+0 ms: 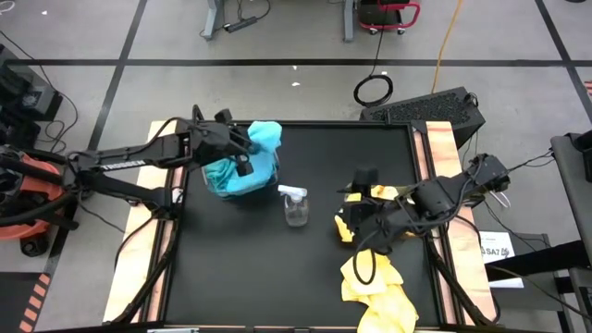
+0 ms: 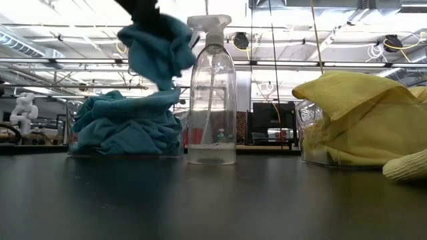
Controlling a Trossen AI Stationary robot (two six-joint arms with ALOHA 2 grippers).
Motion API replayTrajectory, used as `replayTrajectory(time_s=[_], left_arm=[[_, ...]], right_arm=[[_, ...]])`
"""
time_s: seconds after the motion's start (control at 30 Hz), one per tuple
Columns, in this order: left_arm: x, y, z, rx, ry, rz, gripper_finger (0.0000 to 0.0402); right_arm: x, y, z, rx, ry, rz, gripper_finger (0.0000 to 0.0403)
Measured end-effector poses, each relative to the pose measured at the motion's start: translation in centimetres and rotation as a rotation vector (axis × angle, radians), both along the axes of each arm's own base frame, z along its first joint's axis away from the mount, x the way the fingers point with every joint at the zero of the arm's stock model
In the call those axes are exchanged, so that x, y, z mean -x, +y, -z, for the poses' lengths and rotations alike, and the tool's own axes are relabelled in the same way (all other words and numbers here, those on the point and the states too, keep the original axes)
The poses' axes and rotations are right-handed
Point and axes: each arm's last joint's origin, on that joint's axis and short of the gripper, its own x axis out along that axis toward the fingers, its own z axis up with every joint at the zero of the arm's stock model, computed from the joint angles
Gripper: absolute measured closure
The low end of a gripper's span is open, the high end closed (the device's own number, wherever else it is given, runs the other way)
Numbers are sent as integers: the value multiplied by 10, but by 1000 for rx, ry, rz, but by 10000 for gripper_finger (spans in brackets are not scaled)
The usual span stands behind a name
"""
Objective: Sort microfiber towel by color & place in baskets
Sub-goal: Put the blue microfiber towel into the top transparent bin
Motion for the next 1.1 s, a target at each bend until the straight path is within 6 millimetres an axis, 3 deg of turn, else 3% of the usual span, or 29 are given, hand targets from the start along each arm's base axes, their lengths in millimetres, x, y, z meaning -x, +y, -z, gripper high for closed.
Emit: replayTrajectory(time_s=[0.53,0.87,1.1], left_arm=[[26,46,96,271,167,-96,399],[40,60,164,423,201,-117,399],[36,66,190,482,247,-113,399]], right_arm=[[23,29,4,-79,17,1,151],[29,38,4,-118,0,2,151],[31,41,4,-142,-11,14,151]])
